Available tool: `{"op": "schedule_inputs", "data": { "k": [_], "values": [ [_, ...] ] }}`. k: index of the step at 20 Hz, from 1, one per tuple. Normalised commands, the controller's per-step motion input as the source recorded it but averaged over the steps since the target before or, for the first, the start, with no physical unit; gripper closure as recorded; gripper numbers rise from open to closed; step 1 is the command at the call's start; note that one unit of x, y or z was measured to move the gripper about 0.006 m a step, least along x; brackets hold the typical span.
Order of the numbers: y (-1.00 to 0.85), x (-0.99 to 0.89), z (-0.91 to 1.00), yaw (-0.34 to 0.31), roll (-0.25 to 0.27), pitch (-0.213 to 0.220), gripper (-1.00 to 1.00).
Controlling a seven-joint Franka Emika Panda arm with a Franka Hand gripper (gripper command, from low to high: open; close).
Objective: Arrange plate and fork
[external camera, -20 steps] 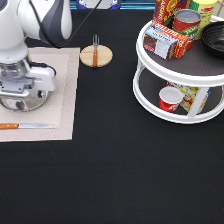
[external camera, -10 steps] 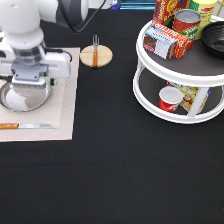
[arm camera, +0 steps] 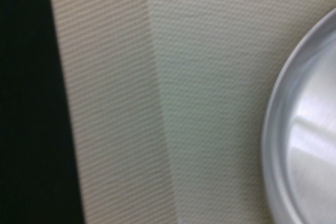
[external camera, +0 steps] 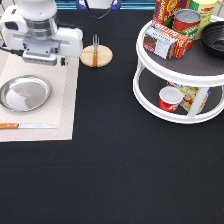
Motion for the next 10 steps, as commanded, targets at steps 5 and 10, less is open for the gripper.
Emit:
{"op": "schedule_inputs", "data": {
  "k": [5, 10],
  "values": [
    [0.75, -0.7, 0.15, 0.0, -0.117, -0.155, -1.0],
    [0.69, -0.66, 0.08, 0.021, -0.081, -0.172, -1.0]
  ]
}}
